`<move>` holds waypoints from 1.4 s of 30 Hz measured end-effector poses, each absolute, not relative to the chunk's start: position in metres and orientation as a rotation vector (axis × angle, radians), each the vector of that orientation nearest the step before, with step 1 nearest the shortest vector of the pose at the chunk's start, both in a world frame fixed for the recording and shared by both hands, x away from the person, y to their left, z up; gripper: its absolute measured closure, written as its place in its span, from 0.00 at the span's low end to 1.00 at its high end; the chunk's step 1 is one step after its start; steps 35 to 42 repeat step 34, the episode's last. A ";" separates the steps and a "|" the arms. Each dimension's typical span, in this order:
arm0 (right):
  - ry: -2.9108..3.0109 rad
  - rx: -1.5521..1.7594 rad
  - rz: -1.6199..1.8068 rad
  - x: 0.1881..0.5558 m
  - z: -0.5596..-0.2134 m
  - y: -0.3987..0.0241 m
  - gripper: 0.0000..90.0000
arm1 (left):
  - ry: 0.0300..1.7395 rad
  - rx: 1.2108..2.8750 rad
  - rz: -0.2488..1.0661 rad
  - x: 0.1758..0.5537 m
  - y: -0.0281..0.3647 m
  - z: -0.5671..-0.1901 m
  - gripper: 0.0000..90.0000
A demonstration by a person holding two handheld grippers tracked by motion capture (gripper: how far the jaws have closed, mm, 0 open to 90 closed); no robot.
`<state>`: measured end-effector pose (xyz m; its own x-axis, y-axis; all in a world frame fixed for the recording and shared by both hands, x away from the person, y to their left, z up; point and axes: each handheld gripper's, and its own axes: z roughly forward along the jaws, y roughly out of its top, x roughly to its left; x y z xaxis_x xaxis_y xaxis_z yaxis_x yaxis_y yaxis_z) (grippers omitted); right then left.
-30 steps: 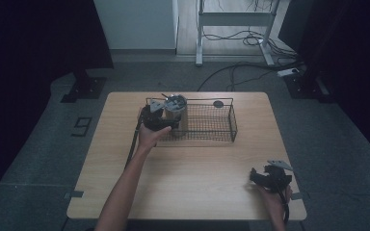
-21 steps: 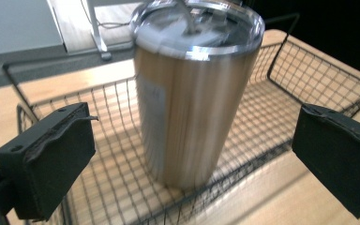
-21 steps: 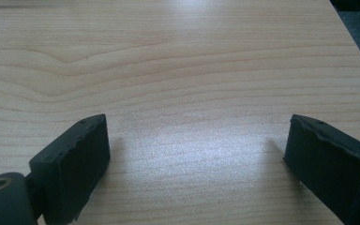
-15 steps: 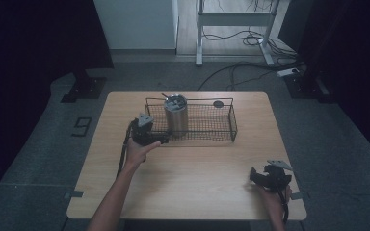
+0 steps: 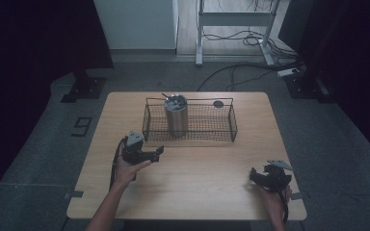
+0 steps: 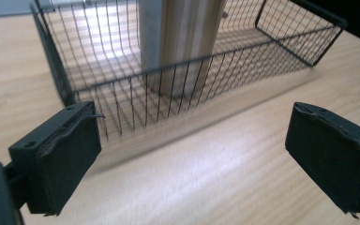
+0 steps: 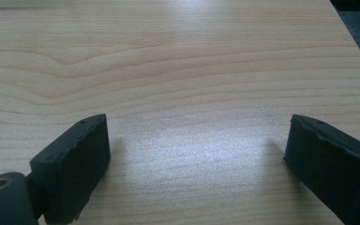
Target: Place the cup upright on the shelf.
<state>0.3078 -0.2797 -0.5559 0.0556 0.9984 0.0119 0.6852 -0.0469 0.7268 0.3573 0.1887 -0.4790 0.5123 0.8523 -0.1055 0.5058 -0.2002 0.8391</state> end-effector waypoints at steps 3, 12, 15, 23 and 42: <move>1.684 1.790 0.738 0.308 -0.556 -0.280 0.07 | 1.131 1.862 0.480 0.348 0.193 -0.484 0.05; 1.683 1.790 0.738 0.308 -0.556 -0.280 0.08 | 1.107 1.895 0.441 0.320 0.202 -0.507 0.06; 1.682 1.790 0.737 0.308 -0.556 -0.280 0.08 | 1.106 1.938 0.470 0.314 0.203 -0.516 0.07; 1.681 1.790 0.739 0.308 -0.556 -0.280 0.08 | 1.152 1.949 0.464 0.309 0.212 -0.531 0.10; 1.681 1.790 0.741 0.308 -0.556 -0.280 0.08 | 1.184 1.973 0.475 0.308 0.210 -0.536 0.10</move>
